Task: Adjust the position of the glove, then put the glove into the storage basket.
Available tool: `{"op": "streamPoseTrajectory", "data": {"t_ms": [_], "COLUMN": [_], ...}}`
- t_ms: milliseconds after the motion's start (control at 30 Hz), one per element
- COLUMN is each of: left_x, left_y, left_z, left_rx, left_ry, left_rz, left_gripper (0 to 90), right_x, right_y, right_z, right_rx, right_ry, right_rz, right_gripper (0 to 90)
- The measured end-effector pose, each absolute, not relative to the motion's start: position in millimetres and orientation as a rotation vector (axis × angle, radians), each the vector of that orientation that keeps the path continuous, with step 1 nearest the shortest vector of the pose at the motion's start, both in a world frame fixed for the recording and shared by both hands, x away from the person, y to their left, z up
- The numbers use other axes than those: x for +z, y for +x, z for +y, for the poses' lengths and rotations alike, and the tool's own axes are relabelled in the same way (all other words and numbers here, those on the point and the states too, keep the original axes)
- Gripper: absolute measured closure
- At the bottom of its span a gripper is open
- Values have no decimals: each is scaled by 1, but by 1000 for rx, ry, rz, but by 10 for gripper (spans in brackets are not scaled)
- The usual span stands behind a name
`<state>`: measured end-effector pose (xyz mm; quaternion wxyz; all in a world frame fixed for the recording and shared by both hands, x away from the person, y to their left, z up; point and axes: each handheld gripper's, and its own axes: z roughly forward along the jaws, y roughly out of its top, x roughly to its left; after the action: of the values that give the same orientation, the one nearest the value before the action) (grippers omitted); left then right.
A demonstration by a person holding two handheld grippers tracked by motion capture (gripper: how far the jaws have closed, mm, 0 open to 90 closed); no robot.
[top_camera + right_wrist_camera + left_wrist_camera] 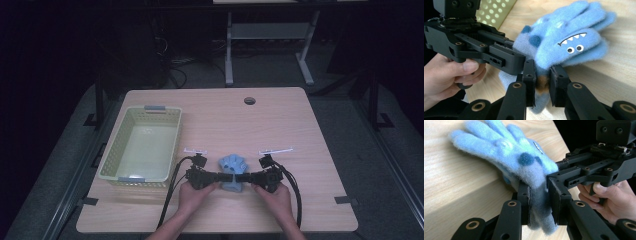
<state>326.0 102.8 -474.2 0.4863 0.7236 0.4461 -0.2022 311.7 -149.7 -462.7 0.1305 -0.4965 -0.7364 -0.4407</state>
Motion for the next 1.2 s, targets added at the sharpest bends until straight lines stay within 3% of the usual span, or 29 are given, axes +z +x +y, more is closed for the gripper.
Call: {"op": "streamPoseTrajectory", "data": {"t_ms": [1200], "left_x": [-442], "left_y": [320], "left_z": [114], "left_rx": [-428], "left_ry": [1754], "left_rz": [1018], "left_gripper": [714], "right_x": [-427], "right_y": [313], "right_z": [-142], "right_rx": [-1330], "right_ry": [-1380], "right_rz": [-2186], "right_gripper": [768]}}
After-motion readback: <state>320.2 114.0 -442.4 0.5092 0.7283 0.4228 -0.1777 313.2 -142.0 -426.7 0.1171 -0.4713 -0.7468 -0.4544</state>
